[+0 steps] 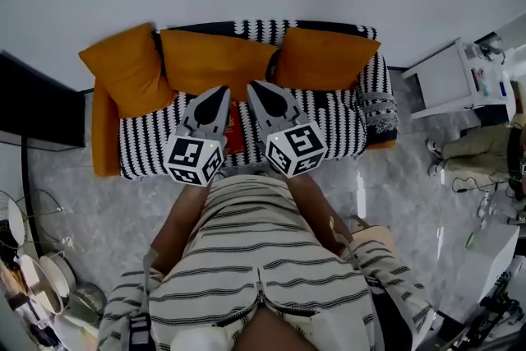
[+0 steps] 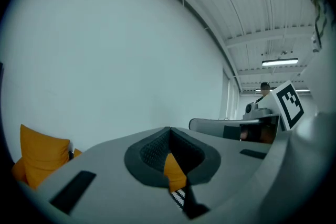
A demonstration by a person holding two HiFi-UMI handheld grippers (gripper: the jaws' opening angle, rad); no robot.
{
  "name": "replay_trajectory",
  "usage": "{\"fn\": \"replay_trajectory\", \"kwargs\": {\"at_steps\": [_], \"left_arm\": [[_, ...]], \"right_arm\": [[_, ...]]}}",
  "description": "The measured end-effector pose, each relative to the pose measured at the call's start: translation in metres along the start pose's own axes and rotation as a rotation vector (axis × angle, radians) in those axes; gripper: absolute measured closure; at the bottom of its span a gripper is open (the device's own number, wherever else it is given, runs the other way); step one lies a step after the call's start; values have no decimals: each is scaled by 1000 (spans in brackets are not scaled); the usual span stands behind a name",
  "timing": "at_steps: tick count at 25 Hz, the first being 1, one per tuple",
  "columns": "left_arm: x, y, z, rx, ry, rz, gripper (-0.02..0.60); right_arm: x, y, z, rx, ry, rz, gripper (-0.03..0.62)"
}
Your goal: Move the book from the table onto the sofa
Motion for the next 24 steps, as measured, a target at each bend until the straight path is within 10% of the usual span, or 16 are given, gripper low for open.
{"fn": "replay_trajectory", "kwargs": {"at_steps": [24], "left_arm": [[11,-5,-5,-28,-47,25,575]], "right_arm": [[-4,-2,-10,-3,-16,-5,580]]}}
Point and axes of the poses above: the fingertips, and each gripper's own axes: z backward along the fingers, x to its left, y out of its underside, the point moved 5 cm from there along z, backward along the fingers, and after that the axes turned 14 degrees about -z, right-handed, at the moved point
